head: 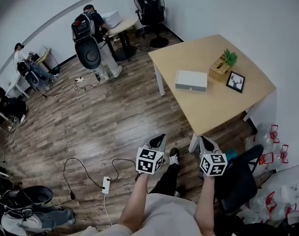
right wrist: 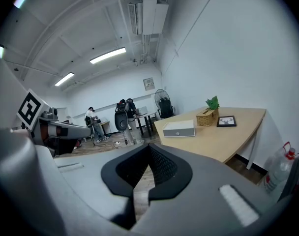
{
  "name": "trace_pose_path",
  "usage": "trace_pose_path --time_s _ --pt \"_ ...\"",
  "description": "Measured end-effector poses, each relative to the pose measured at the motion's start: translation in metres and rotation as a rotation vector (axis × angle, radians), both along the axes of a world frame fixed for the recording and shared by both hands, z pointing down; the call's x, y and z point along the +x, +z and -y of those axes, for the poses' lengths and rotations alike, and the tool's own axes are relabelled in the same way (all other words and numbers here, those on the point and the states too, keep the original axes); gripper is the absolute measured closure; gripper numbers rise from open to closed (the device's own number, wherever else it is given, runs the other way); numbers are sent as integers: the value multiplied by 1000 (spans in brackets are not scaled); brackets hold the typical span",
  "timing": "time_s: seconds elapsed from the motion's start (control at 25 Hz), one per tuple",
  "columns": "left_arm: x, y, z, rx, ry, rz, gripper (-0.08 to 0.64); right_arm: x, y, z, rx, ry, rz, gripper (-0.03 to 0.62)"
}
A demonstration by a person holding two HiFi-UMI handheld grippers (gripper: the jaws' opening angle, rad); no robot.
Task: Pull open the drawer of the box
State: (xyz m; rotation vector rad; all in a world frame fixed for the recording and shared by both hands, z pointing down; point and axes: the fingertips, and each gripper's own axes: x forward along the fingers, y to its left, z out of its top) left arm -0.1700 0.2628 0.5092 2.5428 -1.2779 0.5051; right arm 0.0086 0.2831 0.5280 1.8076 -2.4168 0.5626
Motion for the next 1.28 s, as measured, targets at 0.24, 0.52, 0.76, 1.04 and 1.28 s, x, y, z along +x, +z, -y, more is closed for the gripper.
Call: trace_pose_path --time_s 0.24,0.52,0.76,1.04,1.28 --pt "26 10 37 -13 19 -23 508 26 -4 26 50 16 29 595" --pt "60 16 111 -25 55 -36 506 47 12 90 -8 -10 -11 595" --pt "81 5 205 -31 27 -85 506 69 12 169 -40 -26 -35 594" --pt "114 10 297 -80 64 -139 506 97 6 260 -66 4 -59 594" --pt "125 16 364 -101 76 -160 506 99 11 324 -90 13 -71 594"
